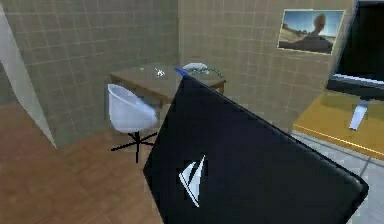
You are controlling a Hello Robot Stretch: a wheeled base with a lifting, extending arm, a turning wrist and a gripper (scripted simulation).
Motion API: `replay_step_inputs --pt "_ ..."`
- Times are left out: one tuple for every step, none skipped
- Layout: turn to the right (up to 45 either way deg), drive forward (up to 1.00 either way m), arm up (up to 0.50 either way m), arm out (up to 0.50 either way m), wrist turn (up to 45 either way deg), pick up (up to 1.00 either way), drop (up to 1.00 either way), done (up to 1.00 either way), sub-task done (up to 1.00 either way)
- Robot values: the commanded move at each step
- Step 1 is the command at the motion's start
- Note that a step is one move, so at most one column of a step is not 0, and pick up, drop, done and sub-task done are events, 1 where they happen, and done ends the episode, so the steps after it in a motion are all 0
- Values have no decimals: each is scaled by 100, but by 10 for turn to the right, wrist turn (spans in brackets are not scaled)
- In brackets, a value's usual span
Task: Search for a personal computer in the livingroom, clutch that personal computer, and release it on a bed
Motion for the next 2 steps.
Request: replay_step_inputs --pt "-390 0 0 0 0 0 0 0 0" --pt "0 100 0 0 0 0 0 0 0"
